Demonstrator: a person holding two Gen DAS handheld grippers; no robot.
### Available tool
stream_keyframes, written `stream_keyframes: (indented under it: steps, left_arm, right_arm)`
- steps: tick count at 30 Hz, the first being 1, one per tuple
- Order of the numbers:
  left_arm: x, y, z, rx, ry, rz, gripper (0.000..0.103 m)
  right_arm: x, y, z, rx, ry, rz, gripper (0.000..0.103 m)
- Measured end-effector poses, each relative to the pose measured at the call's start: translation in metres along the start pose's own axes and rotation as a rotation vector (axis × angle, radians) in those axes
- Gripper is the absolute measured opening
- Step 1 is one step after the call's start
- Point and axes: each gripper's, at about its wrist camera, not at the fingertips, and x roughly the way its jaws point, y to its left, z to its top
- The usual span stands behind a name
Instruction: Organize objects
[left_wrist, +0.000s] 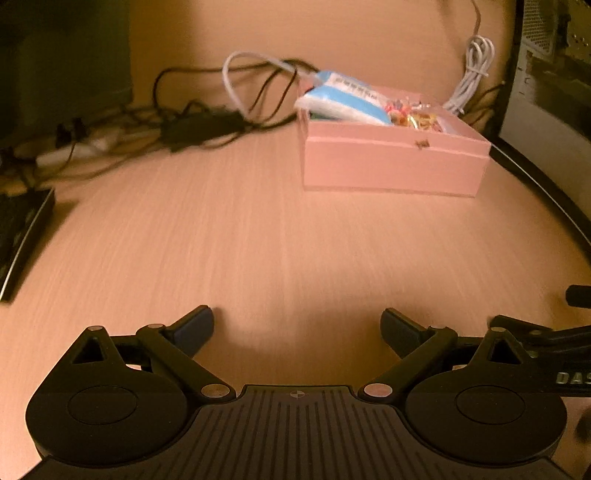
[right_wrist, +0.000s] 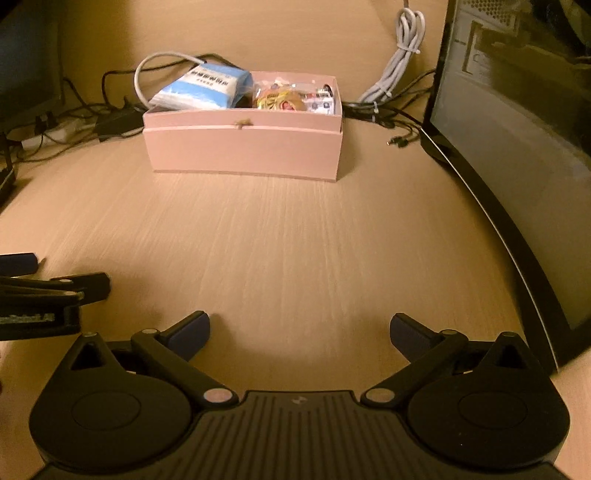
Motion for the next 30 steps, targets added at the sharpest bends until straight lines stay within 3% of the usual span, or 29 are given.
stream_keyframes:
  steps: [2, 6, 10, 30]
  left_arm:
    - [0.01, -0.005, 0.004, -0.002, -0.042, 0.015, 0.101]
    - [0.021, -0.008, 0.006, -0.002, -0.079, 0.012, 0.101]
    - [0.021, -0.009, 0.006, -0.008, -0.079, 0.015, 0.101]
    - [0.027, -0.011, 0.009, -0.034, -0.081, 0.037, 0.102]
  right_arm:
    - [0.008, -0.011, 0.006, 0.019, -0.005, 0.051, 0.103]
    - [0.023, -0.015, 0.017, 0.013, -0.035, 0.049, 0.103]
    - [0.033, -0.016, 0.016, 0.03, -0.129, 0.034, 0.103]
    - [0.034, -0.015, 0.018, 0.038, -0.132, 0.026, 0.103]
